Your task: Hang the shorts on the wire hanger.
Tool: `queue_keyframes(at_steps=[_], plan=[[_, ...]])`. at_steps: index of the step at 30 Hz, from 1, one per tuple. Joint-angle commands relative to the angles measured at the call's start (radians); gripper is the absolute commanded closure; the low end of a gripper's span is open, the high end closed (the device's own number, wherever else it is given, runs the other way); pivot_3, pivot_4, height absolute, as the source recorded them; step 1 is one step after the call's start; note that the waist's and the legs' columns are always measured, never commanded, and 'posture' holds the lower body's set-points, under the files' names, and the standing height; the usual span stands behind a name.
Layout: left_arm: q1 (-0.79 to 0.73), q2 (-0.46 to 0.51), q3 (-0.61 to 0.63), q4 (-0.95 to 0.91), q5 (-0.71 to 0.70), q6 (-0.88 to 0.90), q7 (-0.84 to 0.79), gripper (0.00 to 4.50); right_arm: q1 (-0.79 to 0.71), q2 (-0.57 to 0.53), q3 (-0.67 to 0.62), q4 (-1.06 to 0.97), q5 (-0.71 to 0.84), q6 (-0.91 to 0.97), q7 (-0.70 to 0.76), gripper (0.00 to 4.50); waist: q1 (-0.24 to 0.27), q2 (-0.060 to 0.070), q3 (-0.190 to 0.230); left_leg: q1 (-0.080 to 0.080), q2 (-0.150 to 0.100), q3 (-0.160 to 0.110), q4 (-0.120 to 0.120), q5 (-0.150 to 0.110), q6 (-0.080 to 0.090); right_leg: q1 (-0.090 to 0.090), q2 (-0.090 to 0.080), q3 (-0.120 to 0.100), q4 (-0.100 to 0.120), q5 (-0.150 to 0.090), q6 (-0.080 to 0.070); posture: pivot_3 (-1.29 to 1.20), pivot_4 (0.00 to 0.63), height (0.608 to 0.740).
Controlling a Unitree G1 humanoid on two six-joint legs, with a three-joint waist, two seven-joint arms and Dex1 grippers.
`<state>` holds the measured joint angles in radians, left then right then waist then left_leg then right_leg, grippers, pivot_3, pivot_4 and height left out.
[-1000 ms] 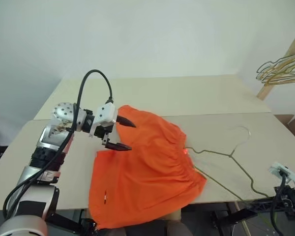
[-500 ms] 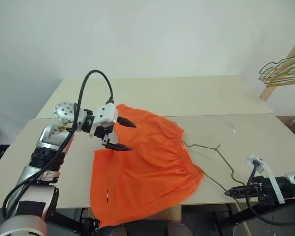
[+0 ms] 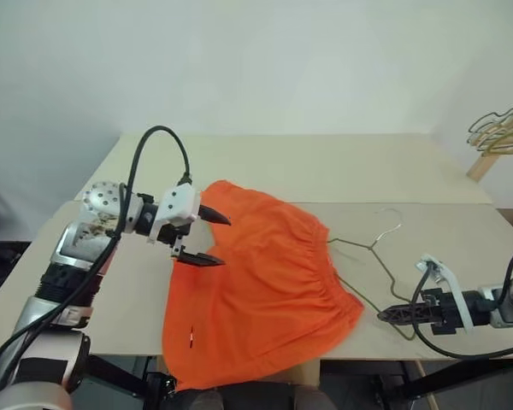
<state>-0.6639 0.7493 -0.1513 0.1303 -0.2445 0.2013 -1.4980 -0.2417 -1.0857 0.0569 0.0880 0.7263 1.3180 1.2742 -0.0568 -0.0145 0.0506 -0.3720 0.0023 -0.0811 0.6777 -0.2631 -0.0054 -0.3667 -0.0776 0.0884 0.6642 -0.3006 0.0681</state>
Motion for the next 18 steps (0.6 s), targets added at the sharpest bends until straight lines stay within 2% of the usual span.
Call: queue_keyframes(at_steps=[1, 5, 9, 11, 16, 18], plan=[[-0.005, 0.015, 0.028, -0.042, -0.027, 0.010, 0.011, 0.03, -0.042, -0.008, 0.033, -0.009, 0.002, -0.012, 0.038, 4.50, 0.013, 0.000, 0.000, 0.000, 0.000, 0.000, 0.000, 0.000, 0.000, 0.000, 0.000, 0.000, 0.000, 0.000, 0.000, 0.01, 0.018, 0.740], [-0.015, 0.014, 0.022, -0.032, -0.025, 0.008, 0.017, 0.03, -0.157, 0.078, 0.044, 0.110, -0.028, 0.023, -0.036, 4.50, 0.014, 0.000, 0.000, 0.003, 0.000, 0.001, 0.000, 0.000, 0.000, 0.002, 0.001, 0.000, 0.000, 0.001, 0.000, 0.01, 0.013, 0.740], [-0.020, 0.014, 0.020, -0.034, -0.027, 0.008, 0.021, 0.03, -0.185, 0.121, 0.027, 0.141, -0.032, 0.032, -0.068, 4.50, 0.018, 0.000, 0.000, 0.001, 0.000, 0.000, -0.001, 0.000, 0.000, -0.001, 0.001, 0.000, 0.000, 0.000, -0.001, 0.02, 0.012, 0.740], [-0.015, 0.015, 0.021, -0.040, -0.029, 0.008, 0.024, 0.03, -0.237, 0.169, 0.008, 0.233, -0.051, 0.066, -0.126, 4.50, 0.018, 0.000, 0.000, 0.000, 0.000, 0.000, -0.001, 0.000, 0.000, -0.001, 0.001, 0.000, 0.000, 0.000, -0.001, 0.02, 0.011, 0.740], [-0.015, 0.021, 0.023, -0.046, -0.029, 0.004, 0.023, 0.03, -0.204, 0.143, 0.069, 0.160, -0.025, 0.093, -0.073, 4.50, 0.020, 0.000, 0.000, 0.000, 0.000, 0.000, 0.000, 0.000, 0.000, -0.001, 0.000, 0.000, 0.000, 0.001, -0.001, 0.03, 0.009, 0.740], [-0.016, 0.020, 0.022, -0.043, -0.028, 0.002, 0.024, 0.03, -0.247, 0.178, 0.042, 0.244, -0.042, 0.108, -0.110, 4.50, 0.020, 0.000, 0.000, 0.000, 0.000, 0.000, -0.001, 0.000, 0.000, -0.001, 0.000, 0.000, 0.000, 0.001, -0.001, 0.02, 0.006, 0.740]])
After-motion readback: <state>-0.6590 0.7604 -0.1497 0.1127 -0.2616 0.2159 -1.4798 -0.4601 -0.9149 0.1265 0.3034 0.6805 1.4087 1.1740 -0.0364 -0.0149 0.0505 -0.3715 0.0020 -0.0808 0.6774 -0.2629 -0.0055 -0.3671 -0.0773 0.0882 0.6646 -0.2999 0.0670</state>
